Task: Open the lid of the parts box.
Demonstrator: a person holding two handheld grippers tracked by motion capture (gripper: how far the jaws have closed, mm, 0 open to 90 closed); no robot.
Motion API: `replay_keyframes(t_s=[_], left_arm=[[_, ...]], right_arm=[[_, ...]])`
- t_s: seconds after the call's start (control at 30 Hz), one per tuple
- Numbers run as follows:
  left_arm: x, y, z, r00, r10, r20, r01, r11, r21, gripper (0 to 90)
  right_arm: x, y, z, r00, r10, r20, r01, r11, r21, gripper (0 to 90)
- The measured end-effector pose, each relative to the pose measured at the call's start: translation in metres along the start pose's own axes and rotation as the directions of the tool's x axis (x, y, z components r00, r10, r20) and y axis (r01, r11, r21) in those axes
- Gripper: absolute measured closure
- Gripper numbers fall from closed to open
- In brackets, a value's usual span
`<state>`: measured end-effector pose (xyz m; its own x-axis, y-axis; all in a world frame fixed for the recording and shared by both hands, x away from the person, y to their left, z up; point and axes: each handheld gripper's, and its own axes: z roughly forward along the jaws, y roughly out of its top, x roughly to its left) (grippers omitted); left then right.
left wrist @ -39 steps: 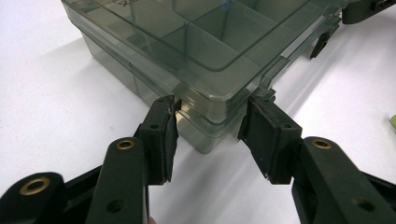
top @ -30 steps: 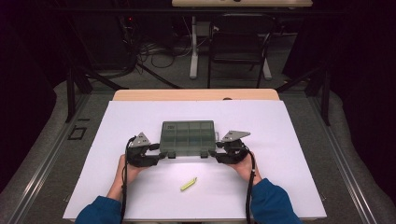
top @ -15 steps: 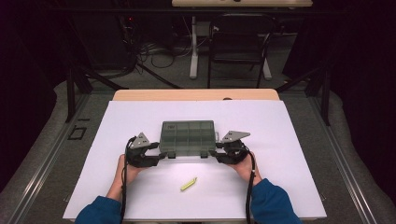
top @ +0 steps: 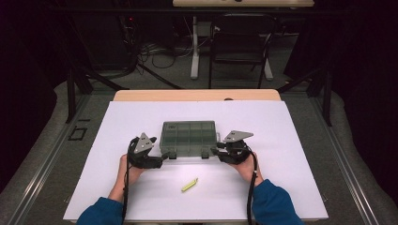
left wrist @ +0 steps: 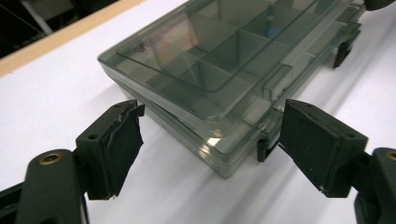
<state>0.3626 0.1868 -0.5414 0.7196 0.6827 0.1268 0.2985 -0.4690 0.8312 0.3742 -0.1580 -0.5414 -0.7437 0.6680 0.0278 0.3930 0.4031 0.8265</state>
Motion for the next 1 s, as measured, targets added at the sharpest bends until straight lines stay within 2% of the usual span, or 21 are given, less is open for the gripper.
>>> replay_keyframes(t_s=[0.07,0.33,0.57,0.73,1.0], left_arm=[[-0.0002,0.0006,-0.0010,0.9999,0.013,-0.010,-0.013,0.9999,-0.006,25.2],[-0.0030,0.0026,-0.0012,0.9980,0.047,-0.043,-0.047,0.9987,-0.017,30.2],[-0.0054,0.0035,-0.0013,0.9955,0.059,-0.074,-0.063,0.9970,-0.045,38.8],[-0.0072,0.0047,-0.0003,0.9908,0.072,-0.114,-0.076,0.9966,-0.032,44.1],[-0.0094,0.0064,-0.0006,0.9867,0.089,-0.136,-0.098,0.9936,-0.057,50.7]], right_arm=[[-0.0003,0.0004,-0.0006,1.0000,0.001,0.001,-0.001,1.0000,-0.002,64.2],[0.0008,0.0024,-0.0017,1.0000,0.006,-0.004,-0.006,0.9998,-0.021,66.4],[0.0002,0.0035,-0.0033,0.9999,0.010,-0.004,-0.010,0.9992,-0.039,67.4],[0.0007,0.0043,-0.0035,0.9999,0.012,-0.008,-0.012,0.9987,-0.050,68.6],[0.0017,0.0057,-0.0039,1.0000,0.005,-0.006,-0.006,0.9986,-0.053,68.9]])
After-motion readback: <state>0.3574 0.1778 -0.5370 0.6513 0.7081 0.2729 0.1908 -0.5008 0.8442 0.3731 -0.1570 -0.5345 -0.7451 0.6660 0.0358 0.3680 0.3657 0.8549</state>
